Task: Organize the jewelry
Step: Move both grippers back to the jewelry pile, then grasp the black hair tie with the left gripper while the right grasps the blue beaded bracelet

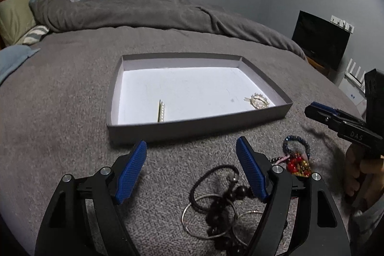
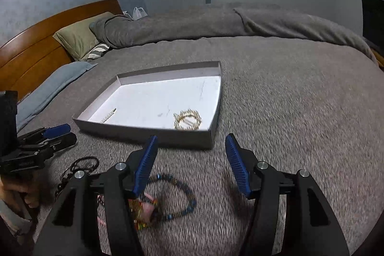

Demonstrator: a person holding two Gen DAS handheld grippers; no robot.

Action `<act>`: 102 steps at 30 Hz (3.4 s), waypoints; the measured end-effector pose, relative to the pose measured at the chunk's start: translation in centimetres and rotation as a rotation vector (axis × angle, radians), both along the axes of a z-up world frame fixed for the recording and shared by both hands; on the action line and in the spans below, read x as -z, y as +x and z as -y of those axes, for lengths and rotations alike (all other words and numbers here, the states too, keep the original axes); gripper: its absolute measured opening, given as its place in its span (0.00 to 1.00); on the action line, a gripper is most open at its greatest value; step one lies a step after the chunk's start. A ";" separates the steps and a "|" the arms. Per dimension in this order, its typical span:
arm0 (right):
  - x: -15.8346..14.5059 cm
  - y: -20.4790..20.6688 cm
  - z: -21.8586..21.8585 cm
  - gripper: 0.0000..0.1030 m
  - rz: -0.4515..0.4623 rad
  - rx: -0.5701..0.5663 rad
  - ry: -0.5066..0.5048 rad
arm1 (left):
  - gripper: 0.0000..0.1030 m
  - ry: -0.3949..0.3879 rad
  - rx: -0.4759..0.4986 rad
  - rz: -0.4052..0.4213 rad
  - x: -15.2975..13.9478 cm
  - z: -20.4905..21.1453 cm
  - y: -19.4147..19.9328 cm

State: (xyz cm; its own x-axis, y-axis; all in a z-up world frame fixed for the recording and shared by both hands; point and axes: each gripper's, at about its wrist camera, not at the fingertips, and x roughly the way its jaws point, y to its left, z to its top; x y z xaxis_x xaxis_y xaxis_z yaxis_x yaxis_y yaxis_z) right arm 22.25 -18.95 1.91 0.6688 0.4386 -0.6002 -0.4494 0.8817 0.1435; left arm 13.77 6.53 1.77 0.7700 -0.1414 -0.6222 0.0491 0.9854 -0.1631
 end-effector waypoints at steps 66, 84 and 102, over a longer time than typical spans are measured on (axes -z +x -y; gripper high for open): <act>2.4 -1.8 1.2 0.57 -0.117 -0.007 0.006 | 0.13 -0.075 0.169 -0.034 0.6 0.0 -1.3; 3.6 -1.3 0.1 0.41 -0.176 -0.028 -0.061 | 0.04 -0.011 0.269 -0.151 2.8 3.4 -0.5; 1.9 -1.6 1.8 0.07 -0.074 0.035 -0.023 | 0.03 -0.045 0.209 -0.067 1.3 2.2 -0.9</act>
State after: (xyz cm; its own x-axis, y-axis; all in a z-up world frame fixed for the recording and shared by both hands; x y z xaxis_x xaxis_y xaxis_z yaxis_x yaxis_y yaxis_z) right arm 20.63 -20.73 0.02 0.6369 0.4011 -0.6584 -0.4071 0.9002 0.1546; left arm 12.88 4.37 0.47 0.6782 -0.3218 -0.6606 0.2387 0.9467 -0.2161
